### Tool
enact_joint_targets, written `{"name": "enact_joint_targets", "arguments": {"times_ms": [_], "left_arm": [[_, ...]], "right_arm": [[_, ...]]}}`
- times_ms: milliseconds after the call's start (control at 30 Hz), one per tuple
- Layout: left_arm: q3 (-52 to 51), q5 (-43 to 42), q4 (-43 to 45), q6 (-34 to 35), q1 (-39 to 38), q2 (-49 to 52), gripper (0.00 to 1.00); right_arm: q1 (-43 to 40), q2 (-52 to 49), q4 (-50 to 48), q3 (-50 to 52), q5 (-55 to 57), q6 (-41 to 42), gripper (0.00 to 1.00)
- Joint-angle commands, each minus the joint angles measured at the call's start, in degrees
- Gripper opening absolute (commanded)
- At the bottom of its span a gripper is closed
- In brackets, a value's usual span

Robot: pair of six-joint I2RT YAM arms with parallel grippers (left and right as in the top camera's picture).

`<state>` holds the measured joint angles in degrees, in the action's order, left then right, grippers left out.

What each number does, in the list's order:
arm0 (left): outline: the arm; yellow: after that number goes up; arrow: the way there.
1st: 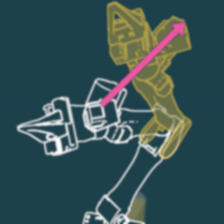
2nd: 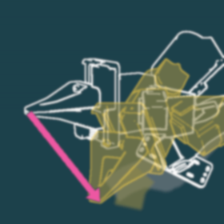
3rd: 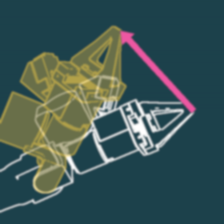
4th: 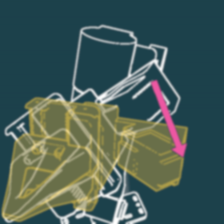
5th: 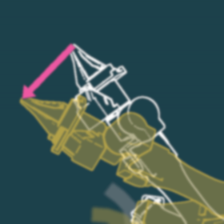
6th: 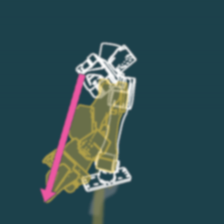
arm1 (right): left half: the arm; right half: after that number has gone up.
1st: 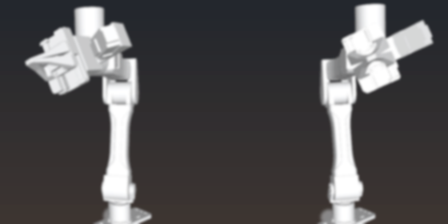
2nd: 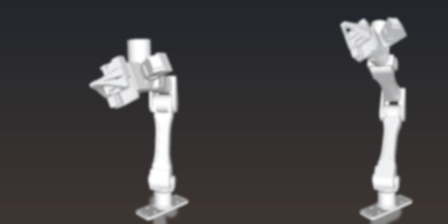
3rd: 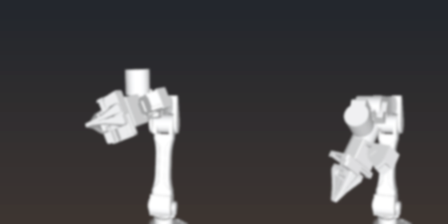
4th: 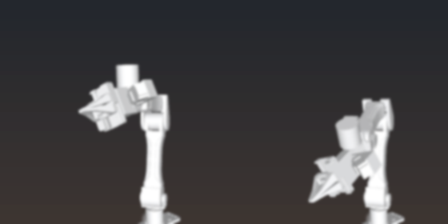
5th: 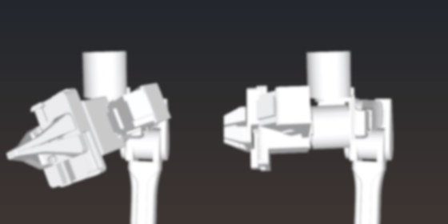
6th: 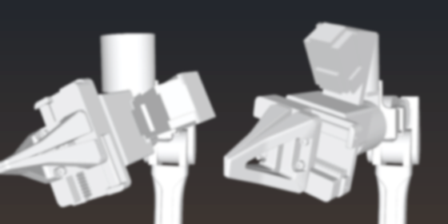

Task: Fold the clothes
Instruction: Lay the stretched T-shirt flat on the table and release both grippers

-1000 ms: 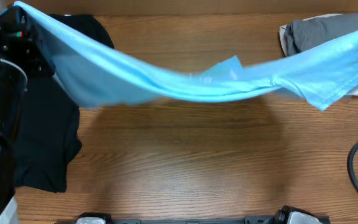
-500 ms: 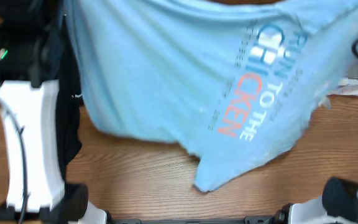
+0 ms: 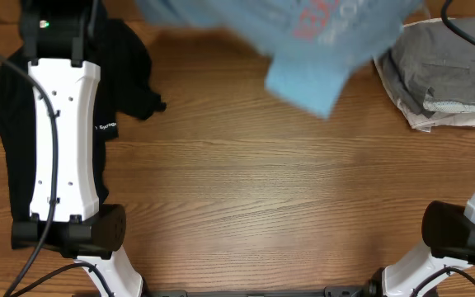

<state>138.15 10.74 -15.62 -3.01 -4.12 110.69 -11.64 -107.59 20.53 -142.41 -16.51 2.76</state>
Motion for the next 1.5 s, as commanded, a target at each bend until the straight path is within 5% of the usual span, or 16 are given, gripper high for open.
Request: {"name": "enact_joint_targets", "arguments": {"times_ms": [0,200,433,800,1167,1467], "left_arm": [[4.3,1.2,-3.0,-2.2,0.5,-2.0,0.04],[3.9,0.8,-26.1,-2.0,0.0,-1.0,0.04],[3.7,0.0,-55.4,8.8,0.1,3.0,0.04],[3.7,-3.5,-80.8,16.8,-0.1,5.0,0.04],[-9.8,-9.6,-81.2,16.0,-1.4,-1.9,0.04],[-37.0,-6.3,-79.4,25.9,-2.0,-20.2,0.04]], "right_arm": [[-0.4,2.1,1.4,-2.1,-0.3,-0.7,0.04],[0.6,0.9,18.0,-1.9,-1.6,-2.0,0.04],[2.0,-2.1,43.4,-0.3,-1.6,-3.7,0.04],[1.0,-3.0,68.3,-0.3,-1.6,-2.0,0.04],[-0.6,1.7,76.5,4.2,1.7,0.7,0.04],[-8.9,23.2,76.5,36.6,4.5,3.1,0.05]]}}
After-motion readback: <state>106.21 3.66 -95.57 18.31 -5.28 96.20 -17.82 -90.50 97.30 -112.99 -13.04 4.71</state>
